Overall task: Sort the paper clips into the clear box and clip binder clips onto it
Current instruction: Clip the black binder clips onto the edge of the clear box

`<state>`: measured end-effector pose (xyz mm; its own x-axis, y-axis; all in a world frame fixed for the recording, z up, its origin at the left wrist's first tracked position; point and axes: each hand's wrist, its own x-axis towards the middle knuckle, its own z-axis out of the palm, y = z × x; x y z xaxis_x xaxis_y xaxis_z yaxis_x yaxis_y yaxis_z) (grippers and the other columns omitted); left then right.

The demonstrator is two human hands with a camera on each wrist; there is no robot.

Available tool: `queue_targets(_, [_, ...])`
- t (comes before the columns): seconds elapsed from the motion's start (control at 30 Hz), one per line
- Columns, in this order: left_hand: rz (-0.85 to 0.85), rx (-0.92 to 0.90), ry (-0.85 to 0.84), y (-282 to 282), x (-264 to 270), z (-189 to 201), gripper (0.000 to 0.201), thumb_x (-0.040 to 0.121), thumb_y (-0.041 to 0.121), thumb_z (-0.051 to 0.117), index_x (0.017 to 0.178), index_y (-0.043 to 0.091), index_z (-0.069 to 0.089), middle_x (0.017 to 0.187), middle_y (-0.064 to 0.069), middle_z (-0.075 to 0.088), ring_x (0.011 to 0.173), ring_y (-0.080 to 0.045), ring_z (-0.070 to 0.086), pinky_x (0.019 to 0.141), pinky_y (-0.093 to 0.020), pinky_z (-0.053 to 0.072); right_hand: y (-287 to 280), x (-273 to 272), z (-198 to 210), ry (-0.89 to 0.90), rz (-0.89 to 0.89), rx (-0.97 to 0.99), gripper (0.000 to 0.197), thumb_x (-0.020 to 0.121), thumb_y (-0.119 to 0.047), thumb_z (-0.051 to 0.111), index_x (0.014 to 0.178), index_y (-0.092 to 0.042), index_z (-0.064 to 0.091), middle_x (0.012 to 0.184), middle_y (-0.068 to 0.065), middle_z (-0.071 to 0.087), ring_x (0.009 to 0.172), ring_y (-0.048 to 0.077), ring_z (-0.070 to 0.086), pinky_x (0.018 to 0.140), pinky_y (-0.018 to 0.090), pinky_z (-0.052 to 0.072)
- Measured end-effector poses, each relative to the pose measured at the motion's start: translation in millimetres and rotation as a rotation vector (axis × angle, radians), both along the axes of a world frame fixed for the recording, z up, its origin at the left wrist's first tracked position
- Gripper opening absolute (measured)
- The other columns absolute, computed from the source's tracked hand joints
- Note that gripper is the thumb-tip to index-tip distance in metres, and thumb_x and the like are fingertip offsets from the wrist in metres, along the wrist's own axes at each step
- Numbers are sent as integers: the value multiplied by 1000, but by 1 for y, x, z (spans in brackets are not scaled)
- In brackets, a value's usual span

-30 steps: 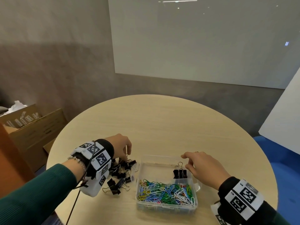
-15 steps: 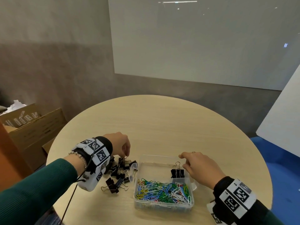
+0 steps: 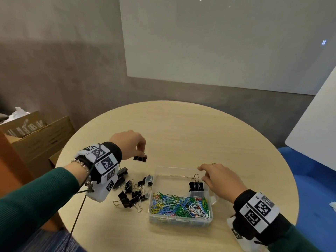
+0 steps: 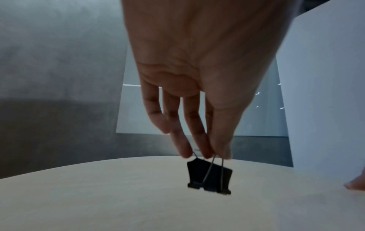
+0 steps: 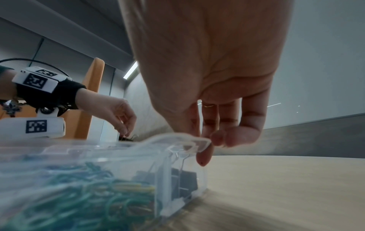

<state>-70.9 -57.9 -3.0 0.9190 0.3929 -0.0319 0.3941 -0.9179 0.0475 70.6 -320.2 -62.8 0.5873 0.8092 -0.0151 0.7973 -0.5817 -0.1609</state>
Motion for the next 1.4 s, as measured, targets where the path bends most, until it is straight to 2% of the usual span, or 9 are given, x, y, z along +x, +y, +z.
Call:
queue_targets(0.13, [-67,-121,-93,-31,11,8,14,88,36,64,91,23,69,89,10,67,77,-8,61,69,-26,52,1,0,0,4,1,0,35,97,-28,45,132,-27,49,118,1,65,105,22,61,85,36,51])
queue_targets(0.27, [-166,-194,17,-73,33,5,16,86,32,67,87,17,72,71,10,65,64,-5,61,65,-23,54,0,-1,0,2,1,2,35,97,-28,45,132,-27,49,118,1,65,106,23,61,84,36,49])
queue_targets(0.43, [-201,-104,111,-108,61,-7,18,85,28,69,87,11,73,79,-2,72,73,-17,67,65,-28,57,0,-1,-1,6,-1,4,35,96,-29,47,131,-28,50,117,1,65,105,24,61,84,37,50])
queue_targets(0.6, [-250,-126,133,-126,77,-16,18,86,23,68,84,5,72,65,-4,63,76,-24,68,73,-35,59,0,0,0,23,0,9,35,96,-29,47,131,-27,50,116,2,65,104,24,61,83,36,50])
queue_targets(0.77, [-292,-150,111,-132,81,-27,19,85,21,69,95,4,72,95,-13,72,87,-28,67,81,-39,56,2,1,1,53,4,21,35,95,-25,48,130,-23,52,114,6,65,102,26,61,81,36,48])
queue_targets(0.93, [-356,-187,118,-124,75,-29,16,87,7,62,100,9,72,105,-12,69,94,-29,64,85,-40,54,1,2,0,68,1,43,34,95,-24,48,128,-23,53,112,6,66,102,26,61,82,37,50])
queue_targets(1.17, [-312,-541,160,-103,58,-25,36,87,-4,60,118,13,54,127,-6,59,110,-21,63,94,-42,52,-1,3,0,85,4,71,34,95,-26,50,128,-24,53,107,2,68,99,23,62,84,36,49])
queue_targets(1.3, [-315,-650,102,-80,38,-9,31,91,-3,52,117,13,55,118,-3,64,102,-17,67,91,-33,54,-4,1,1,77,-5,96,35,94,-29,53,130,-28,49,99,-5,68,93,18,62,78,33,50])
queue_targets(1.4, [-283,-620,112,-52,16,5,25,92,1,55,113,13,60,110,1,67,95,-15,70,88,-31,54,-6,-1,8,21,-4,69,38,94,-34,54,131,-30,46,98,-8,66,92,15,60,72,29,47])
